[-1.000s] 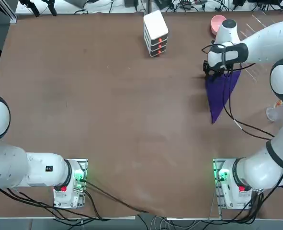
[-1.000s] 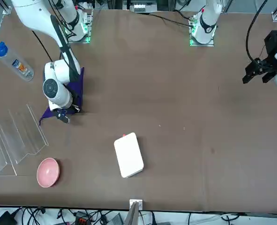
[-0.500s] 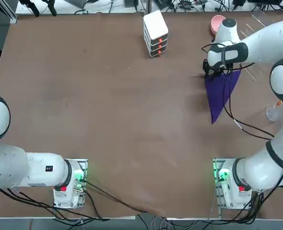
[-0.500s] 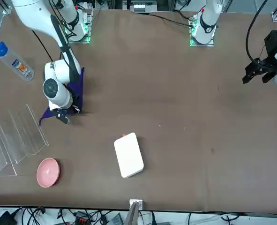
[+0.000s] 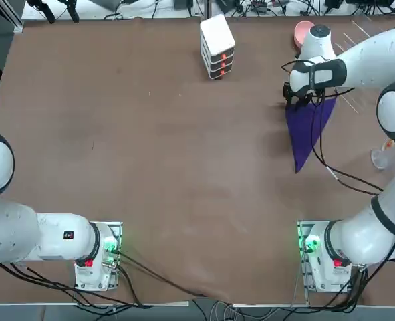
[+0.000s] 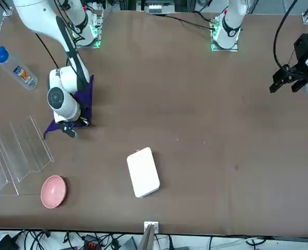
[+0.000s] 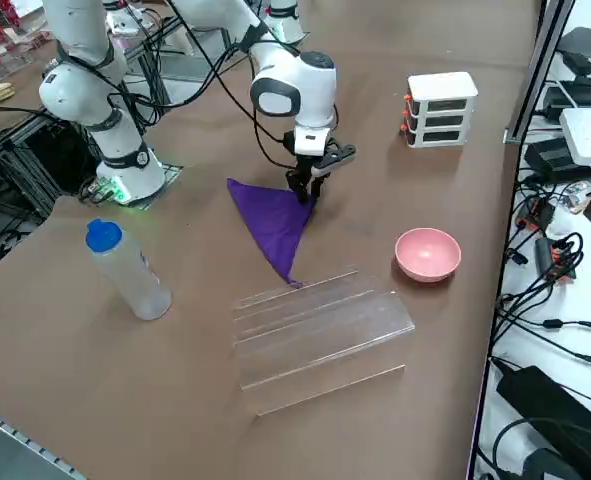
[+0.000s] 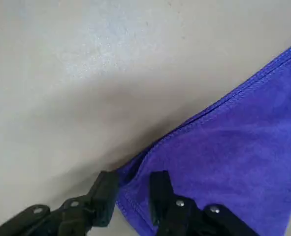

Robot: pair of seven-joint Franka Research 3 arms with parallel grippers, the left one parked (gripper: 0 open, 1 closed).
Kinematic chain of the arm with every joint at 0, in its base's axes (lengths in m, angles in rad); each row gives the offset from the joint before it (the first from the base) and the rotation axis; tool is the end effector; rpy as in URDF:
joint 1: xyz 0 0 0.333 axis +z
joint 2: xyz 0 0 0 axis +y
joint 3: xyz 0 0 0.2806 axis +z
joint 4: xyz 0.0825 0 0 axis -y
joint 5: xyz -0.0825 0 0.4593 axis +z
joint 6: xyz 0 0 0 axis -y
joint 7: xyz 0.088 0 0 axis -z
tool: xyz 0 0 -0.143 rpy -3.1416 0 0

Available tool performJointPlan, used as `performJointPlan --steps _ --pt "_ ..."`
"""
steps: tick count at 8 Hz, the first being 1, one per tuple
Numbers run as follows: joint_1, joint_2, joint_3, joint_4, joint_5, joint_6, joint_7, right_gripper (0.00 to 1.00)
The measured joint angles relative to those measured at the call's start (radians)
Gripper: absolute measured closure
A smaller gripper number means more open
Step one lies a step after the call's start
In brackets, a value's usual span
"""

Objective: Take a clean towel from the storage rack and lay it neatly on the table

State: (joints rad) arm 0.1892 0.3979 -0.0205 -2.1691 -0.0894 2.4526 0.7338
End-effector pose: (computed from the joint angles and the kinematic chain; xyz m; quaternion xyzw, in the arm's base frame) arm 0.5672 0.0933 0.0670 0.9679 -0.2429 -0.0382 0.0523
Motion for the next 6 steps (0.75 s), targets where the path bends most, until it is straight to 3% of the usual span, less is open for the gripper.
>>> performJointPlan --steps 1,6 --pt "0.000 0.000 0.000 0.000 0.000 0.000 0.000 0.67" --pt "0.000 -0.001 0.000 0.000 0.000 -0.007 0.013 0.71"
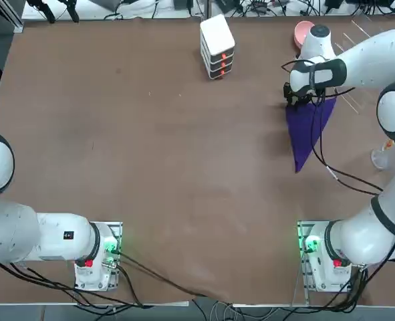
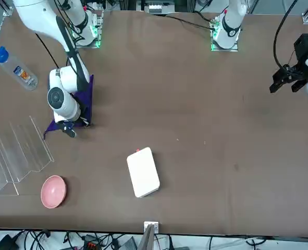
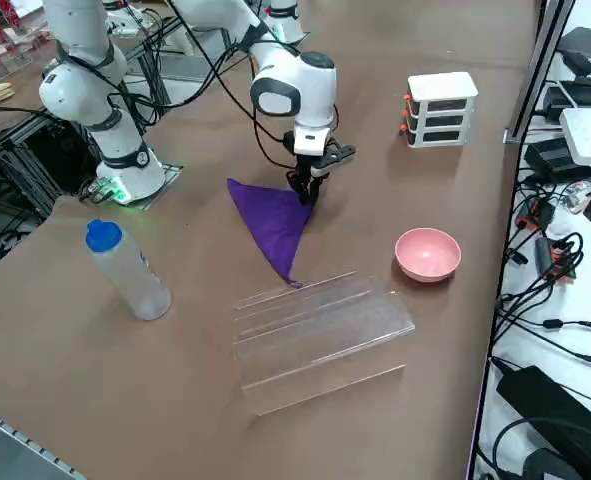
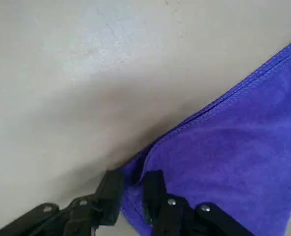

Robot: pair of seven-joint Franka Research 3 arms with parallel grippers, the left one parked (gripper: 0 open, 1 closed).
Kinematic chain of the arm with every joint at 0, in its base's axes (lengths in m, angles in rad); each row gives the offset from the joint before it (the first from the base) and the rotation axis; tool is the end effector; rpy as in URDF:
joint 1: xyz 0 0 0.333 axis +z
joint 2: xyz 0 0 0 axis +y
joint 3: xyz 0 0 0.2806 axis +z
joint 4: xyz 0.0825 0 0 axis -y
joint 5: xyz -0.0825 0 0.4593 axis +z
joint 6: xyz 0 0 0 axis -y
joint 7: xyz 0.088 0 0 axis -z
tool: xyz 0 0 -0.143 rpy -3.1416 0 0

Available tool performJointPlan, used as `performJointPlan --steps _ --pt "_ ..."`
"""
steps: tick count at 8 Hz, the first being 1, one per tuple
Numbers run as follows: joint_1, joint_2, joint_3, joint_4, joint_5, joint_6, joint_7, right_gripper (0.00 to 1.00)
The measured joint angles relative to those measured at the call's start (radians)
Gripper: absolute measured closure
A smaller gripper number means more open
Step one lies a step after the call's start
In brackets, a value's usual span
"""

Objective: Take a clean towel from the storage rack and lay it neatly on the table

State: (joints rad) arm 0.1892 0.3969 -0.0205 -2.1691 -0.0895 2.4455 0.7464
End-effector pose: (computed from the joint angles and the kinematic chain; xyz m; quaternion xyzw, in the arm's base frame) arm 0.5665 0.0931 0.0671 0.9662 -0.2490 -0.0405 0.0540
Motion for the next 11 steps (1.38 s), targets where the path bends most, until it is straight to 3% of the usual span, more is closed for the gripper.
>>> performJointPlan --steps 8,10,11 --pt "0.000 -0.019 0.000 0.000 0.000 -0.045 0.004 0.82" --pt "-0.001 -0.039 -0.002 0.002 -0.005 -0.104 0.004 0.93" --pt "-0.001 -0.061 -0.008 0.004 -0.024 -0.187 -0.010 0.97"
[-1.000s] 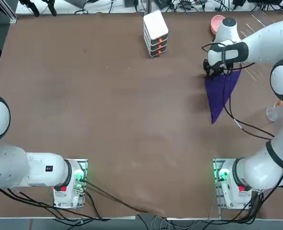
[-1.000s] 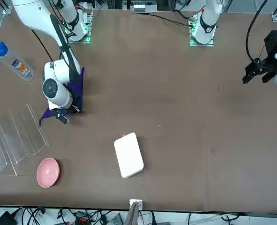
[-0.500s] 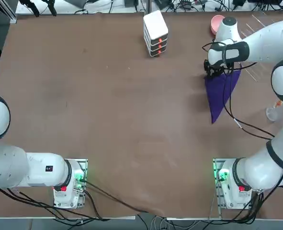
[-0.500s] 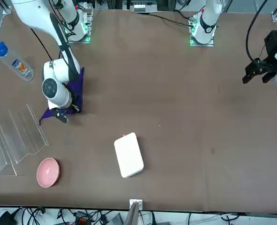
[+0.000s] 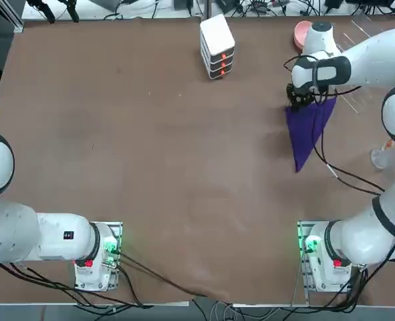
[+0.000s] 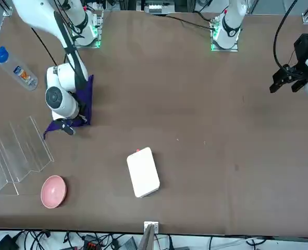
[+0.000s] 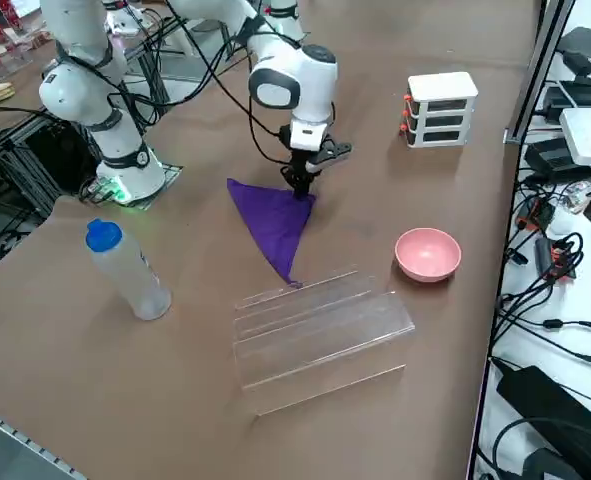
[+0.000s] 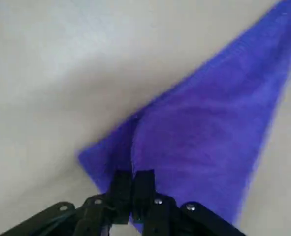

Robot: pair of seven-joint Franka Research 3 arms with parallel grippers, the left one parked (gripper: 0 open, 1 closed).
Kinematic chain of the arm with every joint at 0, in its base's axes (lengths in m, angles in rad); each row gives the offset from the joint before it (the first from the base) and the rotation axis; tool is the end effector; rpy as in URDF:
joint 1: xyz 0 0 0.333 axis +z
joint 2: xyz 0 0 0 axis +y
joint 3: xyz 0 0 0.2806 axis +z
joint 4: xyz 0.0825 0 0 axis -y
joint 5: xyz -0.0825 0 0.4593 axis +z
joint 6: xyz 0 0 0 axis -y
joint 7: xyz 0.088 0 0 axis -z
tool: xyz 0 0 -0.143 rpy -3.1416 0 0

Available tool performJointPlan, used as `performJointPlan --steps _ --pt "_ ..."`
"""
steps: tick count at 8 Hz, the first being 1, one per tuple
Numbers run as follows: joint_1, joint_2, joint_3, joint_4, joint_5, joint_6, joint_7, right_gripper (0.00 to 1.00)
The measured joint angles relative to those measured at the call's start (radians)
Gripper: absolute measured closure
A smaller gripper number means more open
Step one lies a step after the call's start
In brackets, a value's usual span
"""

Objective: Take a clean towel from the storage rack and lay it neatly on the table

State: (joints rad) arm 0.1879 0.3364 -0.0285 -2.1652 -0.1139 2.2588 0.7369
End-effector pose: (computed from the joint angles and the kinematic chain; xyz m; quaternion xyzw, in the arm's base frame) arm 0.5564 0.0818 0.0919 0.9616 -0.2424 -0.0900 0.0921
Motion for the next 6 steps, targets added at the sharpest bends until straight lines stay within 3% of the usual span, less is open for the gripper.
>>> performJointPlan --steps 3,6 --pt "-0.008 -0.057 -0.027 -0.004 -0.119 -0.258 -0.056 0.98" --pt "-0.102 -0.110 -0.048 -0.063 -0.210 -0.343 -0.218 0.98"
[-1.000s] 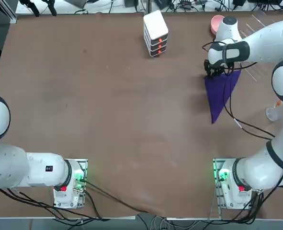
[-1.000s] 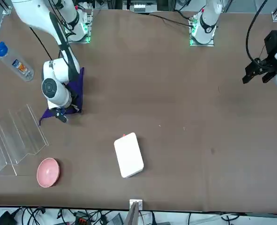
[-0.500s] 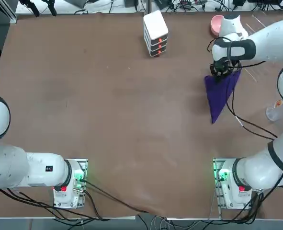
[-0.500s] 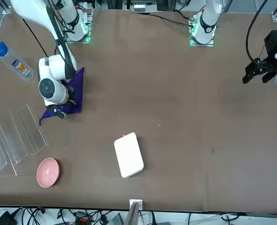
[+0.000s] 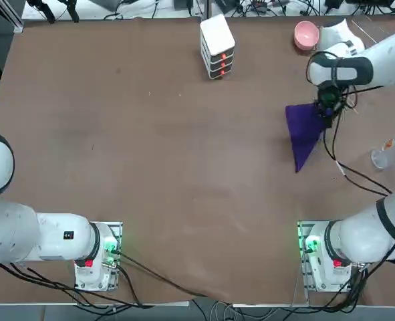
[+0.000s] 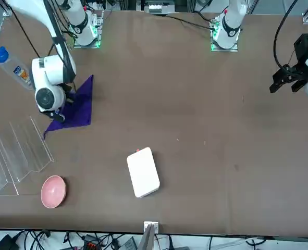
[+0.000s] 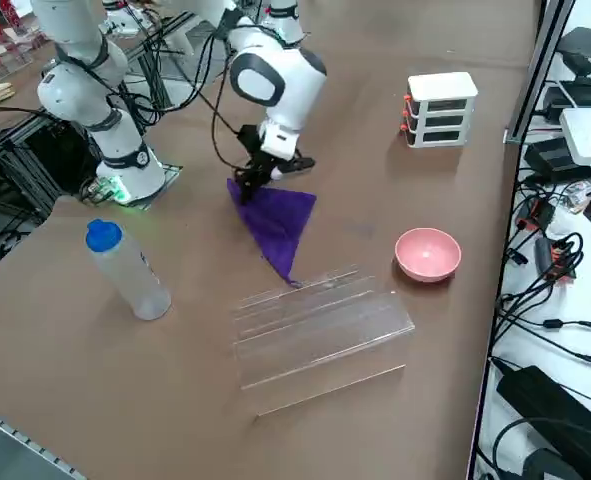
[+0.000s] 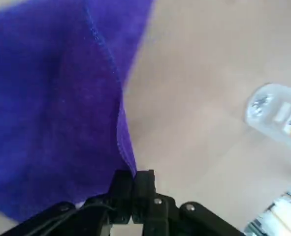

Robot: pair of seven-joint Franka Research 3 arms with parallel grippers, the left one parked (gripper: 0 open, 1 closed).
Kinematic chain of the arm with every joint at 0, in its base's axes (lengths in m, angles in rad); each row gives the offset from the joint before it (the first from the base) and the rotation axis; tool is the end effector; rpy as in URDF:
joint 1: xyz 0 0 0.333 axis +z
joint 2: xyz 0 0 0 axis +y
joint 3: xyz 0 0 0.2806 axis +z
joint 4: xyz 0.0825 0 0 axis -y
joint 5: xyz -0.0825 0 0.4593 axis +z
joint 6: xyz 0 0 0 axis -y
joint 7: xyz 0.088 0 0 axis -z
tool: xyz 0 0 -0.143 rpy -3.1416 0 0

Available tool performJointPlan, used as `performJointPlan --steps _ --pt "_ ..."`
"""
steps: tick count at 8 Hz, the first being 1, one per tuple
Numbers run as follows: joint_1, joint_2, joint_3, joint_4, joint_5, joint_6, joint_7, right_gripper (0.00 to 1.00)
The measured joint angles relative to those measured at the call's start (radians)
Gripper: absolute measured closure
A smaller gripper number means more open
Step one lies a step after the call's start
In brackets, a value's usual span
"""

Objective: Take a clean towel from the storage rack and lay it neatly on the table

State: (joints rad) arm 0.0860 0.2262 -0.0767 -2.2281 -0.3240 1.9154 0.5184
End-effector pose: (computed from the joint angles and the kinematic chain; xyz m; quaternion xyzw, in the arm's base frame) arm 0.5054 -0.0313 0.1218 0.9426 -0.1506 -0.2174 0.2040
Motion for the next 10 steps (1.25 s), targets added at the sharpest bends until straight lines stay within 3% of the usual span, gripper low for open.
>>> performJointPlan --steps 3,5,6,10 --pt "-0.191 -0.078 -0.008 -0.076 -0.039 -0.042 -0.257 0.98" --pt "-0.263 -0.100 -0.009 -0.094 -0.039 -0.060 -0.331 0.95" --pt "-0.278 -0.094 -0.009 -0.101 -0.039 -0.055 -0.348 0.81" --pt "-0.276 -0.097 0.011 -0.070 -0.035 -0.033 -0.351 0.07"
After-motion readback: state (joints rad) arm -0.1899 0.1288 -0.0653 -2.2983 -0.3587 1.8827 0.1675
